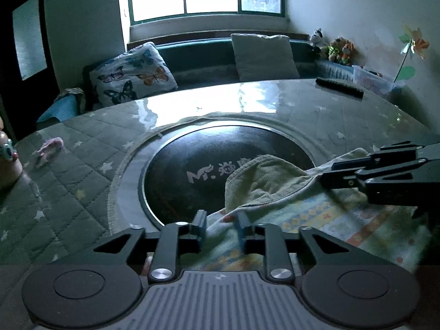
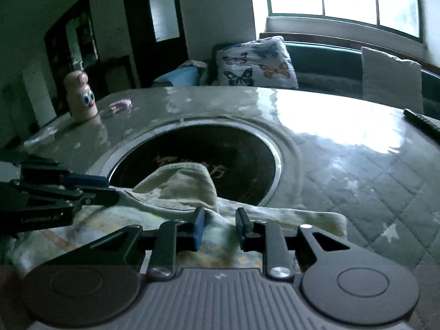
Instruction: Fold clothes
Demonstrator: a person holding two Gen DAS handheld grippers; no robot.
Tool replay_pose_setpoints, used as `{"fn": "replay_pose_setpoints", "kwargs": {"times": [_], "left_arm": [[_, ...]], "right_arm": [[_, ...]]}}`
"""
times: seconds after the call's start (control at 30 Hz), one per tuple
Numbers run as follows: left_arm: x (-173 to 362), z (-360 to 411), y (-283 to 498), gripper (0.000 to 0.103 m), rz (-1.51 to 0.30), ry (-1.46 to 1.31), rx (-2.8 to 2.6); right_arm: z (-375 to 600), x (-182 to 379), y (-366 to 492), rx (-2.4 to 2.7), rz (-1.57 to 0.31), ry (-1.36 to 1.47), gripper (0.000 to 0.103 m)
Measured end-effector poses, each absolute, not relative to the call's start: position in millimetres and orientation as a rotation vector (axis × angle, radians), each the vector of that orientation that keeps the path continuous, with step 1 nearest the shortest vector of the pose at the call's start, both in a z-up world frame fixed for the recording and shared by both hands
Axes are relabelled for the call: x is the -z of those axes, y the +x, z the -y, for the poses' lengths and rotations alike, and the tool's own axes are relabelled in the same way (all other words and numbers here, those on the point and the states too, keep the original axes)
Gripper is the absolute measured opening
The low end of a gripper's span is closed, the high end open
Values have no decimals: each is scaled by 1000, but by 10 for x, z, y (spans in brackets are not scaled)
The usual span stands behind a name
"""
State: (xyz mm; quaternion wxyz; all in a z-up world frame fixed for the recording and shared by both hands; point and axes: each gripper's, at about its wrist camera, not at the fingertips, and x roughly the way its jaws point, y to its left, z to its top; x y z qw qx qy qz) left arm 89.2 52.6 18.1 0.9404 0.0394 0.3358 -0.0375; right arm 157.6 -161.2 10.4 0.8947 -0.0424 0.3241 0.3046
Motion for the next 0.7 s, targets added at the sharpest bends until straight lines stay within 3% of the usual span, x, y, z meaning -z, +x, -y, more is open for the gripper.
{"fn": "replay_pose_setpoints", "kwargs": {"times": [0.1,0.33,0.47,0.6,0.7], "left_arm": [[-212,-536,781,47,-671,68,67],[-240,-559,496,69,-660,38,34],[-245,-588,342,89,-651,15,15],[-239,-622,193,101,-645,-4,-7],[-235,-655,98,103,-644,-22,-19]], "right_arm": [[1627,-169,1434,-659,-650,-102,25],[1509,-188,1017,-750,-615,-192,47],[1467,-166,794,-775,-603,-229,50],[1451,-124,589,-778,-594,-260,54],[1440,-91,435,-779,-588,-283,56]]}}
